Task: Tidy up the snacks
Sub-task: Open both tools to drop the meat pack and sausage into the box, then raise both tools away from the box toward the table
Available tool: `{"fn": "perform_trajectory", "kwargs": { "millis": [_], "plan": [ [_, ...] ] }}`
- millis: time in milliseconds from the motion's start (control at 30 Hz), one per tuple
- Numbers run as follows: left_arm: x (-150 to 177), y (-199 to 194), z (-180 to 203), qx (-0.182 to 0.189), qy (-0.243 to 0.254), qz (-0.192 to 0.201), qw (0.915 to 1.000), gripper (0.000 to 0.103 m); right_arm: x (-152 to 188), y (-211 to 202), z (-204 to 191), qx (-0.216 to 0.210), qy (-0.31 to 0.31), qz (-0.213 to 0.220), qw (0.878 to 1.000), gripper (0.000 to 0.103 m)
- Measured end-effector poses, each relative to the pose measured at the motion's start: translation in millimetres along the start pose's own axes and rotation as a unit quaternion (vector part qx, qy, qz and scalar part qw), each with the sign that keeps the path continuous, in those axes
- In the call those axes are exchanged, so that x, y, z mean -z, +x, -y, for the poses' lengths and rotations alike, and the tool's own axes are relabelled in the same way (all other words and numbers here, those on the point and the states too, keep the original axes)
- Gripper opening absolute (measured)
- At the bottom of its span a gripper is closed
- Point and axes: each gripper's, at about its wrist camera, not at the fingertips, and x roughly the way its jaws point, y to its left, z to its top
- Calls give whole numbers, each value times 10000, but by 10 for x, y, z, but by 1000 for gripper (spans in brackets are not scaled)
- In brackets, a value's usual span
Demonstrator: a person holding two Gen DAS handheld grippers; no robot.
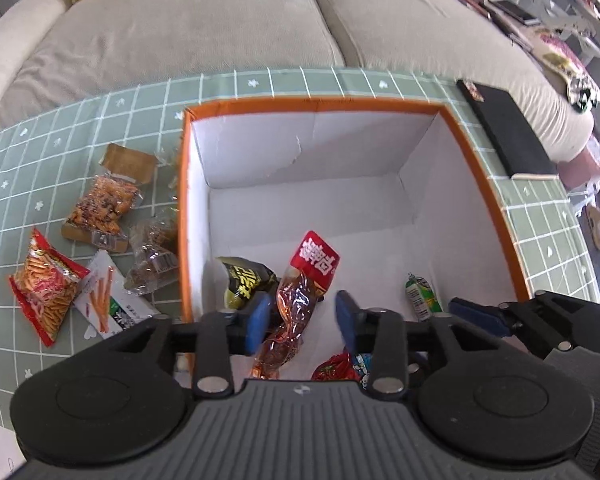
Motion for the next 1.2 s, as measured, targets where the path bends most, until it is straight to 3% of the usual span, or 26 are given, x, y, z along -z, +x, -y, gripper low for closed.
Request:
{"fn": "perform_trajectory", "kwargs": {
  "millis": [333, 600, 767, 933, 1200],
  "plan": [
    [88, -559, -130, 35, -27, 773, 9970, 54, 22, -337, -149, 265, 117, 338, 9990, 54],
    [354, -1010, -464, -75, 115, 1441, 9895, 55, 126, -765, -525, 462, 106, 1016, 9937, 54],
    [579, -1157, -755, -378, 83, 1750, 9838, 55, 228, -926, -794, 484, 215, 1398, 9888, 54],
    [776, -1208, -1087, -471, 27, 1869, 9812, 55, 301, -998, -1032, 326, 540, 1621, 9848, 61],
    [1052, -1183, -1559, -608, -128, 1897, 9799, 55, 349, -932, -1439, 7, 778, 1792, 9807, 61]
  ]
}}
